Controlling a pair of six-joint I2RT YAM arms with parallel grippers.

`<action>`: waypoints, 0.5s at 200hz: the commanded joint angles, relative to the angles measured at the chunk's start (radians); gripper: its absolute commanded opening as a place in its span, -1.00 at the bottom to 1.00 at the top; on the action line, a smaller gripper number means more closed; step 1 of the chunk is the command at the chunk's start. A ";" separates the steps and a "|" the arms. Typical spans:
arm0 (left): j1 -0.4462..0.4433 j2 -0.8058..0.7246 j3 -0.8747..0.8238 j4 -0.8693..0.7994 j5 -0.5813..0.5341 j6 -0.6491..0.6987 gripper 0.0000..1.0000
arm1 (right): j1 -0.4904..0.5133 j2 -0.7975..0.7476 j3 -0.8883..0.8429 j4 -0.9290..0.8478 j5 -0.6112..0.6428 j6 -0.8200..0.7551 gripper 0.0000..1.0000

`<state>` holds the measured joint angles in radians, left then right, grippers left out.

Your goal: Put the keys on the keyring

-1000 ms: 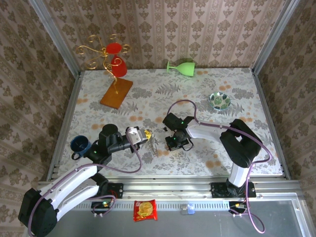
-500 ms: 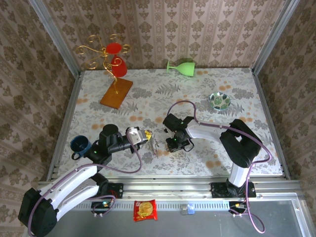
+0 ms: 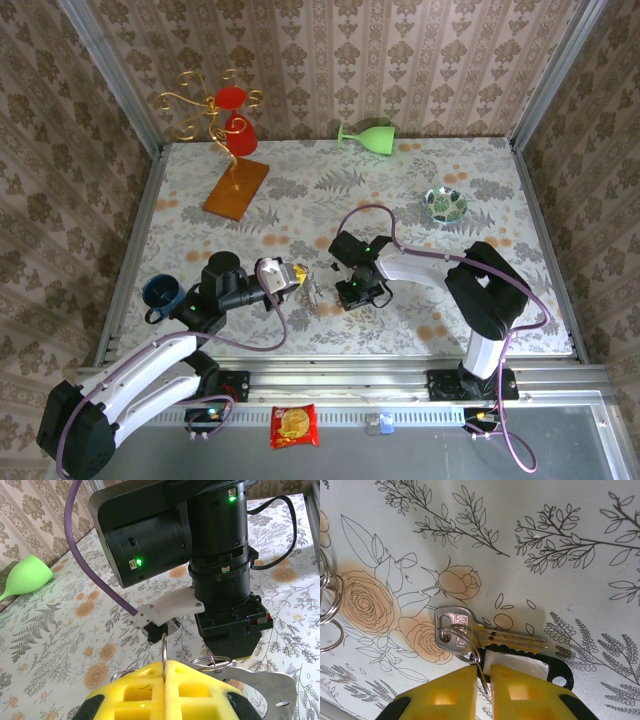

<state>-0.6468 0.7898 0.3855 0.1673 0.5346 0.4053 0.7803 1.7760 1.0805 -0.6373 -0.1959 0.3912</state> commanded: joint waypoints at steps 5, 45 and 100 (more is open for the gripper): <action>-0.004 -0.011 0.011 0.021 0.007 0.021 -1.00 | 0.009 0.016 0.026 -0.047 -0.028 -0.017 -0.66; -0.005 -0.011 0.011 0.021 0.007 0.021 -1.00 | 0.013 0.026 0.030 -0.038 -0.027 -0.012 -0.66; -0.005 -0.012 0.009 0.018 0.008 0.021 -1.00 | 0.012 0.030 0.036 -0.040 -0.022 -0.013 -0.72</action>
<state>-0.6472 0.7898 0.3855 0.1669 0.5346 0.4057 0.7864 1.7958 1.0927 -0.6403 -0.1970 0.3916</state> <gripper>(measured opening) 0.053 0.145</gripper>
